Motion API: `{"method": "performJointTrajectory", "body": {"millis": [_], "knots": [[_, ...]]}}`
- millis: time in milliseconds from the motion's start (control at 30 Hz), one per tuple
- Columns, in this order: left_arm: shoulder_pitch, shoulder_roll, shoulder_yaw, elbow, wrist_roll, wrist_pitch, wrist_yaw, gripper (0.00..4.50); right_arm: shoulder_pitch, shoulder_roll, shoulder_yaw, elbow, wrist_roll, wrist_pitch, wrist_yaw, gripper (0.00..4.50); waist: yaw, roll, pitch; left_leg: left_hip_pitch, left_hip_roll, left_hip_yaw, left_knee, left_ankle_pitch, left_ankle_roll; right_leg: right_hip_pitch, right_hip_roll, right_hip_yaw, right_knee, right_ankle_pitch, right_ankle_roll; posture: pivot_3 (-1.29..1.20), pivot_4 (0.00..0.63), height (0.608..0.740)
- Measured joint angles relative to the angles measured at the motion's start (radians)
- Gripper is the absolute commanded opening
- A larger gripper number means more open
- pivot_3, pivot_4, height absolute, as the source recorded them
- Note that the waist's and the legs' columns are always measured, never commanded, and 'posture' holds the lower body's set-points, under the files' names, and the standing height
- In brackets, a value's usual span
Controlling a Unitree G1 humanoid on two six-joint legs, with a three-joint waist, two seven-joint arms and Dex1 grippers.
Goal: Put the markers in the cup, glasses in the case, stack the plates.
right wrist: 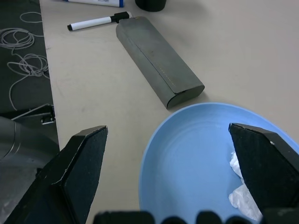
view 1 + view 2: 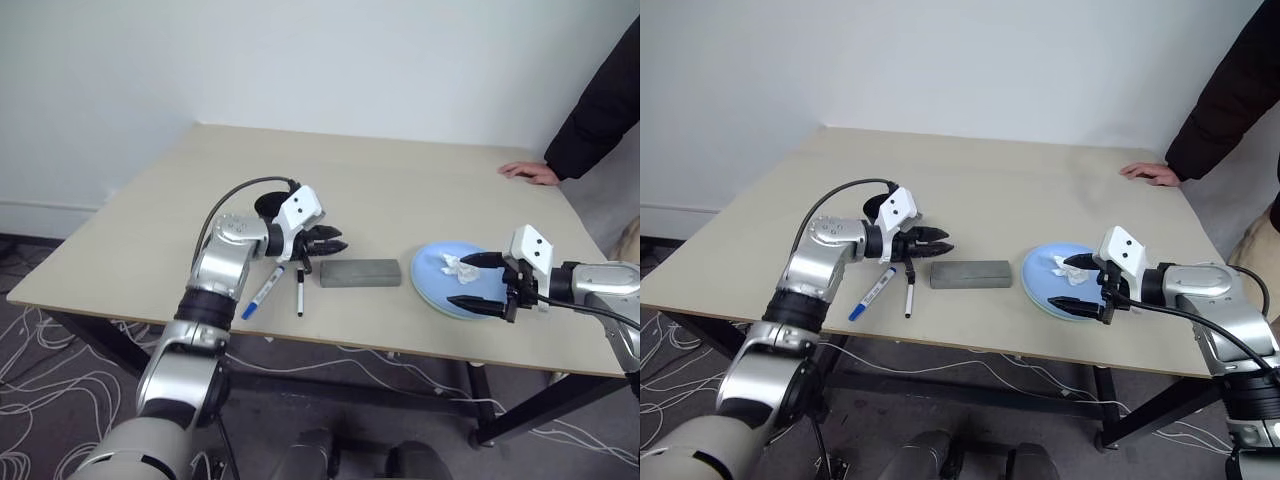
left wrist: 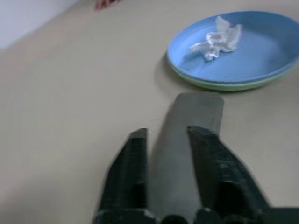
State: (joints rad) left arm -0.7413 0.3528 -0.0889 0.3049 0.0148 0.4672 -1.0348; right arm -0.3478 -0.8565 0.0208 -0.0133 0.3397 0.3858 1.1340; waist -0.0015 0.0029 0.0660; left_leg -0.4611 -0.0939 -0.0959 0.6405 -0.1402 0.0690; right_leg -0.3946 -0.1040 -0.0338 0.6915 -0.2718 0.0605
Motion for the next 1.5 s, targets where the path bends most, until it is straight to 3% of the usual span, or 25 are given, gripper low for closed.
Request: {"method": "performJointTrajectory", "body": {"millis": [200,400,600,1000,1500], "knots": [[0.051,-0.045,0.047,-0.33,-0.02,0.382,0.257,4.46,-0.032,0.012,0.019,0.023,-0.008,-0.006,0.018,4.5,0.004,0.0,0.0,0.001,0.0,-0.001,0.0,0.0,0.0,0.002,0.0,0.0,0.0,0.0,0.0,0.0,0.0,0.701],[0.136,-0.109,0.056,-0.529,0.028,0.688,0.516,4.46,-0.018,0.011,0.019,0.025,-0.008,-0.008,0.027,4.5,0.005,0.0,0.0,0.003,0.0,0.0,-0.002,0.0,0.0,0.001,0.001,0.002,0.0,0.0,0.0,0.0,0.0,0.701],[0.189,-0.139,0.018,-0.633,0.025,0.863,0.634,4.46,-0.019,0.011,0.021,0.028,-0.01,-0.008,0.039,4.5,0.006,0.0,0.0,0.003,-0.001,0.001,-0.003,0.0,0.0,0.001,0.001,0.004,0.0,0.0,0.0,0.0,0.0,0.701],[0.247,-0.174,0.018,-0.58,0.009,0.942,0.77,4.46,-0.035,0.011,0.03,0.03,-0.026,-0.008,0.053,4.5,0.006,0.0,0.0,0.008,-0.002,0.003,-0.009,0.0,-0.001,0.001,-0.001,0.01,0.0,0.0,-0.002,0.0,0.0,0.701],[0.127,-0.242,0.049,-0.421,-0.03,1.053,0.852,4.46,-0.017,0.005,0.029,0.021,-0.026,-0.006,0.051,4.5,0.007,0.0,0.0,0.008,-0.002,0.004,-0.009,0.0,-0.001,0.0,-0.001,0.011,-0.001,0.001,-0.001,0.0,0.0,0.701]]}}
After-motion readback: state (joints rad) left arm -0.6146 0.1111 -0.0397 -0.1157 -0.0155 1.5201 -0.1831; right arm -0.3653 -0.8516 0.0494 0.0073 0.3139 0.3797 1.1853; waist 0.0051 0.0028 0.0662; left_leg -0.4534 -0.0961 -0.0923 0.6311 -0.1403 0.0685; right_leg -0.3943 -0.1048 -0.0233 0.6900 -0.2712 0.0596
